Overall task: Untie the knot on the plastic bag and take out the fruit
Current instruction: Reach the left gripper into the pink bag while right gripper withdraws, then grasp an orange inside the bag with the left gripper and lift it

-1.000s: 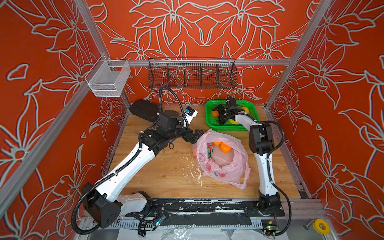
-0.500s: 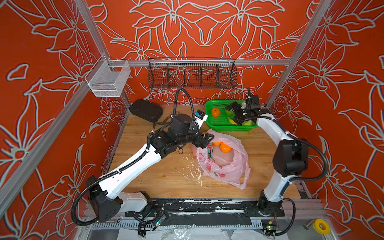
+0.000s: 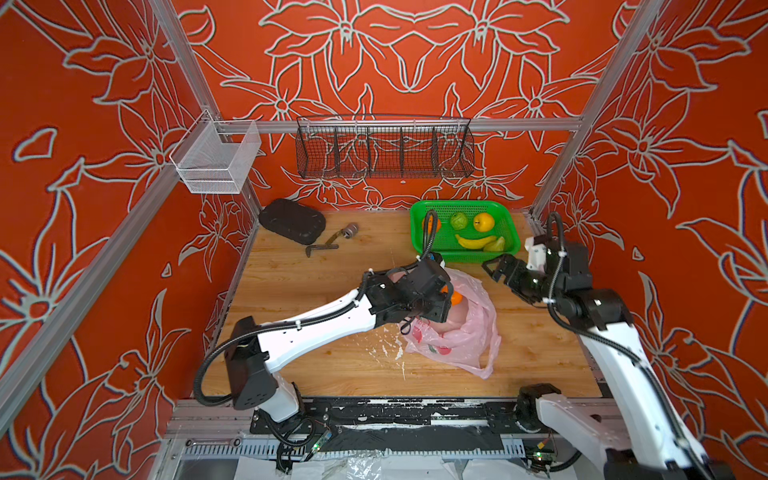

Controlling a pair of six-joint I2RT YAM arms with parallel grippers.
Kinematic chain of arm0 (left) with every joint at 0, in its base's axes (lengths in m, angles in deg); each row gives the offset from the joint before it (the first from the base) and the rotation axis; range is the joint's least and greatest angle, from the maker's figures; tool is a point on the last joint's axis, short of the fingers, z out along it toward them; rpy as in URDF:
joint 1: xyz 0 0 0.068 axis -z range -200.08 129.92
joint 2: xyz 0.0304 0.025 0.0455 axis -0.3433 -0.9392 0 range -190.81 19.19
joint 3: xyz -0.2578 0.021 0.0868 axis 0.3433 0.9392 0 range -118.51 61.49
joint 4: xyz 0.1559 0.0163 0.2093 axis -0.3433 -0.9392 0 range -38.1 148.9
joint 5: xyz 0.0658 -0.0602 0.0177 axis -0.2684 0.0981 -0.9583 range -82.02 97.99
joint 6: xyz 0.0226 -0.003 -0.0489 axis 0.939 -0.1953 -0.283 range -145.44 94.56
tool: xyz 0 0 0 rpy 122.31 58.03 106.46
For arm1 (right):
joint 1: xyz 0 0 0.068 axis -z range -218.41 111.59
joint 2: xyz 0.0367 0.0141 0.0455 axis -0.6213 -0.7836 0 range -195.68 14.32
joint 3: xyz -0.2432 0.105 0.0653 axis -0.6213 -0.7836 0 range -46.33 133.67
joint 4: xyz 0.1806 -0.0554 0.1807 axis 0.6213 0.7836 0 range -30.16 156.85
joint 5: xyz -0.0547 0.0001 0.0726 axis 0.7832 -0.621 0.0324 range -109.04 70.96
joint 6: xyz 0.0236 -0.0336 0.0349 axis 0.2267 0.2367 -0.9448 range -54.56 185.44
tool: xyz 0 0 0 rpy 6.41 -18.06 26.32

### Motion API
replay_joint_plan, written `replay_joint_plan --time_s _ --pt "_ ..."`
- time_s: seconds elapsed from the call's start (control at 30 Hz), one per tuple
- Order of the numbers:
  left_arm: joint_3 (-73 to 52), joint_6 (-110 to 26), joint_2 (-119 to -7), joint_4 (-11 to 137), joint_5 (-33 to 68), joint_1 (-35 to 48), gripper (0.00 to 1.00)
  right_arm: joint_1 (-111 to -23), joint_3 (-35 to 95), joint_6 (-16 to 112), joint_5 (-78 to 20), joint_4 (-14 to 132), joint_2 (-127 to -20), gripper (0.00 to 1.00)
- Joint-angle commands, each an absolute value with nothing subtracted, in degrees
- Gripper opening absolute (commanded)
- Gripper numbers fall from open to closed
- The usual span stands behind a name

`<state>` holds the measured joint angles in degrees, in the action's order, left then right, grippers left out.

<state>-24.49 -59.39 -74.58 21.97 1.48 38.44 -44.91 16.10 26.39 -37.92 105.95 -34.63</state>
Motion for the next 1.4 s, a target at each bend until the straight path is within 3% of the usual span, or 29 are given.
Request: replay_joint_plan --time_s 0.0,0.37,0.53,0.8,0.93,1.37 --pt "-29.3 -64.5 -81.4 16.0 2.0 39.2 0.61 -45.2 13.7 25.9 -37.3 112.0 -28.4 0.94" --pt "-47.7 -64.9 -102.8 7.2 -4.6 37.0 0.59 -45.1 12.7 25.2 -38.4 114.0 -22.3 0.93" --pt "-50.9 -60.9 -107.1 11.0 -1.0 34.3 0.59 -45.1 14.4 27.3 -38.5 115.3 -23.3 0.94" --pt "-52.6 -57.9 -111.0 15.4 3.3 32.0 0.82 -45.2 13.9 27.0 -38.5 115.1 -22.2 0.94" --pt "-54.9 -56.1 -113.3 16.8 5.6 32.0 0.84 -45.2 13.1 26.5 -38.7 114.5 -22.2 0.94" --pt "-65.4 -49.4 -121.8 12.1 -1.9 32.4 0.9 -45.1 13.7 25.7 -39.4 113.6 -23.7 0.94"
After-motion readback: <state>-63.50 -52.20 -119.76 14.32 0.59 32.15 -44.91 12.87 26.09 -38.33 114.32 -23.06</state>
